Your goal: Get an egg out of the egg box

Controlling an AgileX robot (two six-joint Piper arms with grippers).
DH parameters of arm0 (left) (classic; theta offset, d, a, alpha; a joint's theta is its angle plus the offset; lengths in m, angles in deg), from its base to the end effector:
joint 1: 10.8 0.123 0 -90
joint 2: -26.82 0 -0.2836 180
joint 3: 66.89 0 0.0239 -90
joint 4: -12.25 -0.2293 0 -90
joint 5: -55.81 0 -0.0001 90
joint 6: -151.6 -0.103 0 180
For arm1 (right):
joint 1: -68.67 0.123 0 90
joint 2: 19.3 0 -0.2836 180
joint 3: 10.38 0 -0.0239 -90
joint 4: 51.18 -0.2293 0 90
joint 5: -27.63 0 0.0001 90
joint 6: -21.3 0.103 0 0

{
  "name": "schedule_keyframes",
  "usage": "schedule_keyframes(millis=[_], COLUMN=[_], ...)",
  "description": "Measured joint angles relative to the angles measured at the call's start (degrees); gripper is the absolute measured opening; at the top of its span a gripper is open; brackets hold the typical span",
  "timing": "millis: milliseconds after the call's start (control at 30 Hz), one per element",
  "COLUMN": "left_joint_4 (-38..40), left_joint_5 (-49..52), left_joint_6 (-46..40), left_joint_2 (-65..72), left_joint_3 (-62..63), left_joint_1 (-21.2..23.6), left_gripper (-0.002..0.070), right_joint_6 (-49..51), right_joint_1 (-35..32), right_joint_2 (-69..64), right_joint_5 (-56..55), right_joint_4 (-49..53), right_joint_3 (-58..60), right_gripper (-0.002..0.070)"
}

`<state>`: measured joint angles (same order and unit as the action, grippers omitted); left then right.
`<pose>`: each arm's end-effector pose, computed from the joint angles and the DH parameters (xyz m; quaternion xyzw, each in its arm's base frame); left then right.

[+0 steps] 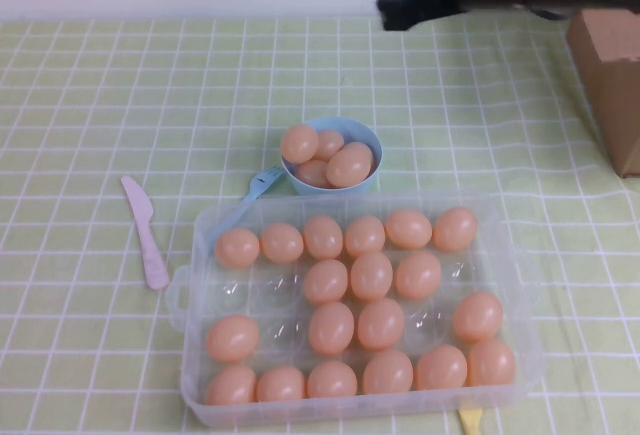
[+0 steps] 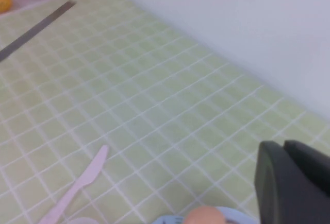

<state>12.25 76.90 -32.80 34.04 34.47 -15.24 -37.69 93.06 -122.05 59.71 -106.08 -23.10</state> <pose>0.0440 -0.0034 0.1689 0.0619 0.8012 -0.0002 0.5952 0.3268 0.1974 0.3918 -0.3497 0.7284 0.2573 0.5300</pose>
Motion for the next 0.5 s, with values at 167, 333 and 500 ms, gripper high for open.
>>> schedule_keyframes(millis=[167,333,500], left_joint_4=[0.0,0.0,0.0], left_joint_5=[0.0,0.0,0.0], left_joint_6=[0.0,0.0,0.0], left_joint_2=[0.0,0.0,0.0], left_joint_3=[0.0,0.0,0.0], left_joint_1=[0.0,0.0,0.0], left_gripper=[-0.0005,-0.0005,-0.0005], right_joint_6=[-7.2,-12.2,-12.6], right_joint_1=[0.0,0.0,0.0], right_joint_2=[14.2,28.0,40.2], right_joint_5=[-10.8,-16.2,-18.5], right_joint_4=[-7.3,-12.3,-13.9], right_joint_3=[15.9,26.0,32.6], right_gripper=[-0.0015,-0.0015,-0.0015])
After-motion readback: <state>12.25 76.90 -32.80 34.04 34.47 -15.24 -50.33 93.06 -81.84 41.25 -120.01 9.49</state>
